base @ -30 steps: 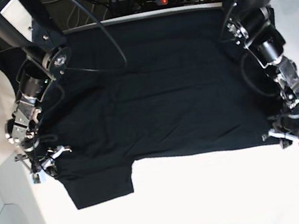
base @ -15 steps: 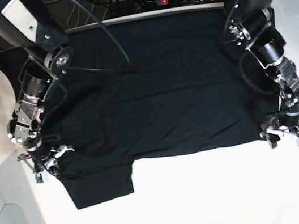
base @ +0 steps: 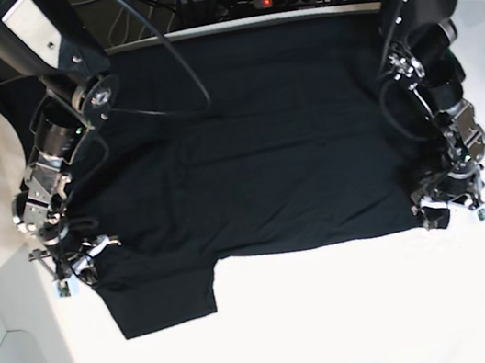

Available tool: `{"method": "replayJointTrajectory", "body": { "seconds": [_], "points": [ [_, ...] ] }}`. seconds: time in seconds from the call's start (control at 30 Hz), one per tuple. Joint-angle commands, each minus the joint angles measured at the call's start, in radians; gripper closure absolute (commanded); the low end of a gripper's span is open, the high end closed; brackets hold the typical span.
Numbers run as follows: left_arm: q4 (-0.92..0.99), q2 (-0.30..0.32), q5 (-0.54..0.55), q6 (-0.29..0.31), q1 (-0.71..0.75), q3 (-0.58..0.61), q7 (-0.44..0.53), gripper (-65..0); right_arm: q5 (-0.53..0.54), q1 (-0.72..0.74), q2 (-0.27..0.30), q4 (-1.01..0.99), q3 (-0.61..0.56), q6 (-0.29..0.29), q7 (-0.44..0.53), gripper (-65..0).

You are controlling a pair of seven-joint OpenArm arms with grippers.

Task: Fold the T-shirt properly
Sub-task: 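Close both grippers on the shirt's side edges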

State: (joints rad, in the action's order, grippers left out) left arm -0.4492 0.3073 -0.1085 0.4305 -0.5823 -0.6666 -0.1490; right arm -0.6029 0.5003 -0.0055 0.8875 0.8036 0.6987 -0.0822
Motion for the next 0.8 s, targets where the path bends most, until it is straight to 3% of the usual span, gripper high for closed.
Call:
{"method": "replayJointTrajectory", "body": {
  "seconds": [0.0,0.1,0.3,0.37,0.77],
  "points": [
    [-0.012,0.013,0.013,0.004,-0.043,0.000,0.027,-46.1,0.016,0.028,0.006,0.015,-0.006,-0.001,0.026,0.0],
    [-0.010,0.014,0.013,0.003,-0.043,0.000,0.027,-45.3,0.016,0.028,0.006,0.015,-0.006,-0.001,0.026,0.0],
    [-0.010,0.011,0.013,0.003,-0.041,-0.003,0.027,-27.4,0.014,0.028,0.008,0.015,-0.006,-0.001,0.026,0.0],
    [-0.010,0.010,0.014,0.003,-0.040,-0.005,0.027,-24.1,0.014,0.028,0.009,0.015,-0.006,-0.001,0.026,0.0],
    [-0.009,0.010,0.014,0.003,-0.035,-0.006,0.022,-32.7,0.014,0.028,0.012,0.015,-0.006,-0.001,0.023,0.0]
  ]
}}
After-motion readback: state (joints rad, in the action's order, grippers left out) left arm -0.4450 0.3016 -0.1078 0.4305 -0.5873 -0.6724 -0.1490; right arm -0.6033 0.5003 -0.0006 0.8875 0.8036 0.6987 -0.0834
